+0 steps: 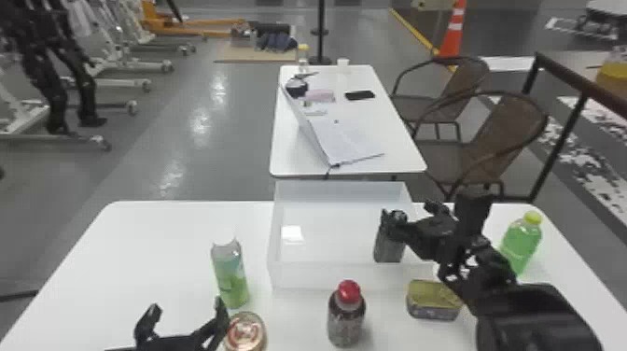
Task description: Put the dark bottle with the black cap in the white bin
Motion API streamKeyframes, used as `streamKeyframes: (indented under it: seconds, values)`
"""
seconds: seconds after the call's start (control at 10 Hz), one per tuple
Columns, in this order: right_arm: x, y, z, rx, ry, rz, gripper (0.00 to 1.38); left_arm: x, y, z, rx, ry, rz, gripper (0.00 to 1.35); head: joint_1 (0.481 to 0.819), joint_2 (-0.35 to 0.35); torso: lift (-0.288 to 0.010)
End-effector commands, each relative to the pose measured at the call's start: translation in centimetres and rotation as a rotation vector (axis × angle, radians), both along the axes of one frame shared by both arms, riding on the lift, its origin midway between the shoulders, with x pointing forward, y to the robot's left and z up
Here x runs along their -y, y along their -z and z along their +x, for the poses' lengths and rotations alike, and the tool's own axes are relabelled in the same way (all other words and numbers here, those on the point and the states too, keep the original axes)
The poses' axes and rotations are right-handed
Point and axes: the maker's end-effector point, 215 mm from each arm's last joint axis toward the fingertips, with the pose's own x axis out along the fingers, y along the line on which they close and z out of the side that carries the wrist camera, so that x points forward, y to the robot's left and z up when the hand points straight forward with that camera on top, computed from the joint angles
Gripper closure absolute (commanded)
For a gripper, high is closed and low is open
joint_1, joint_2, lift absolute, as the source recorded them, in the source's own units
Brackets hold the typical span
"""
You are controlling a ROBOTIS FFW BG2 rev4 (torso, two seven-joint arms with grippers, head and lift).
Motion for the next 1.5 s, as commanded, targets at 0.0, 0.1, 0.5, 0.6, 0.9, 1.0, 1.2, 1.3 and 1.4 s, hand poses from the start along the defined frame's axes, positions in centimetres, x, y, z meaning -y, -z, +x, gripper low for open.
streamKeyframes:
  seconds: [0.0, 0.1, 0.5, 0.6, 0.9, 1.0, 1.2, 1.3, 1.4]
  values:
    - [1.0, -1.7, -2.9, 0.05, 0.033, -0.043, 0.13, 0.1, -0.1, 0.1, 0.005, -0.001, -0.003, 0.11, 0.549, 0.0, -0.1]
    - [2.3, -2.6, -4.7, 0.072, 0.059, -0.072, 0.13, 0.2, -0.2, 0.1, 0.006, 0.0, -0.003, 0.11, 0.549, 0.0, -0.1]
    - [7.4, 1.5, -12.7, 0.022, 0.215, -0.091, 0.13, 0.2, -1.6, 0.1, 0.047, 0.003, 0.039, 0.11, 0.549, 0.0, -0.1]
    - [8.6, 2.0, -13.8, 0.01, 0.239, -0.088, 0.13, -0.1, -1.7, 0.0, 0.051, -0.003, 0.041, 0.11, 0.549, 0.0, -0.1]
    - [8.8, 2.6, -17.8, -0.016, 0.239, -0.085, 0.14, -0.3, -1.3, -0.3, 0.042, -0.005, 0.049, 0.11, 0.549, 0.0, -0.1]
    - [8.3, 3.2, -19.9, -0.05, 0.227, -0.076, 0.13, -0.4, -0.8, -0.6, 0.027, -0.007, 0.05, 0.11, 0.549, 0.0, -0.1]
    - [7.8, 4.5, -22.1, -0.095, 0.212, -0.091, 0.14, -0.8, -0.2, -1.0, 0.004, -0.007, 0.066, 0.11, 0.549, 0.0, -0.1]
    - [7.6, 5.0, -22.0, -0.103, 0.201, -0.093, 0.14, -0.6, 0.0, -0.9, -0.003, -0.001, 0.064, 0.11, 0.549, 0.0, -0.1]
    - [7.4, 5.2, -21.7, -0.102, 0.195, -0.095, 0.14, -0.4, -0.1, -0.7, -0.001, 0.007, 0.064, 0.11, 0.549, 0.0, -0.1]
